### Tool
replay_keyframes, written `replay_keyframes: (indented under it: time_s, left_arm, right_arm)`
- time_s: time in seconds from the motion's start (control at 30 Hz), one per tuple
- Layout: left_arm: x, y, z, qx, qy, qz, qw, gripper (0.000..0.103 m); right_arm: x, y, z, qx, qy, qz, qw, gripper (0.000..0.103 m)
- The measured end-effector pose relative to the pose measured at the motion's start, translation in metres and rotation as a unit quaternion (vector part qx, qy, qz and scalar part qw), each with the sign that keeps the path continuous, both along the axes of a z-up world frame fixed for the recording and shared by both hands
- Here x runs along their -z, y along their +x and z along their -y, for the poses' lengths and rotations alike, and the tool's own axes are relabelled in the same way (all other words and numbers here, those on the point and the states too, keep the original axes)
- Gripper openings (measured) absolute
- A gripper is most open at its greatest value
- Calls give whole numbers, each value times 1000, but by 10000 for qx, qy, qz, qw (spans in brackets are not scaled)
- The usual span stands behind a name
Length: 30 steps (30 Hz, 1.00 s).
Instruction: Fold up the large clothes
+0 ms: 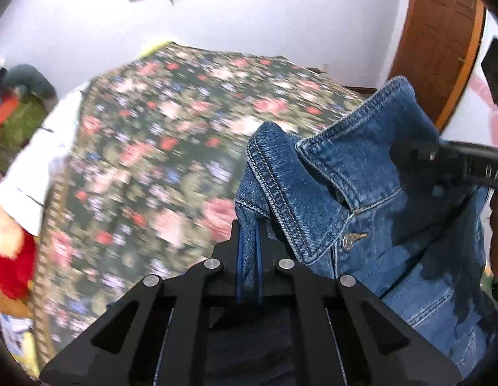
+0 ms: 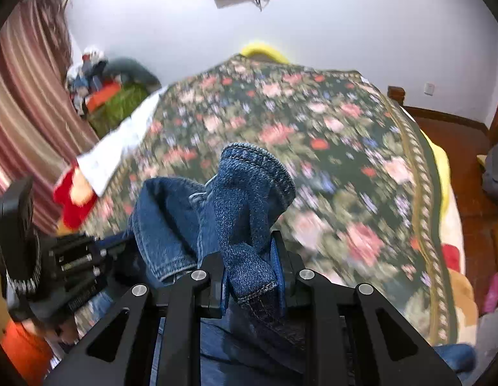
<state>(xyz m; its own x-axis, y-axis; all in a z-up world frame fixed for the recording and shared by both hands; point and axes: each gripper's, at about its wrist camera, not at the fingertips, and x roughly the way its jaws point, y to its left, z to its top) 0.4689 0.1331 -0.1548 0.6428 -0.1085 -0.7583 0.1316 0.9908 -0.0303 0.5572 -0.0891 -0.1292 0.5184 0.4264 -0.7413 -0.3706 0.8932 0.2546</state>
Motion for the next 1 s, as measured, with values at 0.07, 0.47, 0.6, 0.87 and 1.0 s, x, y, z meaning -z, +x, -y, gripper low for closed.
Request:
replay_keyframes:
  time_s: [0.07, 0.47, 0.6, 0.87, 1.0]
  left_arm:
    - [-4, 12, -15, -222, 52, 25, 9997, 5]
    - [74, 101, -66, -1013, -155, -736, 9920, 10]
    - [102, 108, -69, -1094, -44, -838, 9905, 27]
    - [92, 96, -82, -1374, -188, -899, 9863, 44]
    - [66, 71, -77, -1188, 142, -808, 9895, 45]
  right_arm:
    - [-1, 14, -17, 2, 17, 46, 10000, 19]
    - [83, 95, -65, 461, -885, -81, 9950, 24]
    - [91, 96, -58, 654, -1284, 197, 9894, 67]
    - [72, 84, -35, 532, -1228, 172, 9909, 91]
    - [38, 56, -24, 448, -1242, 316, 9907, 91]
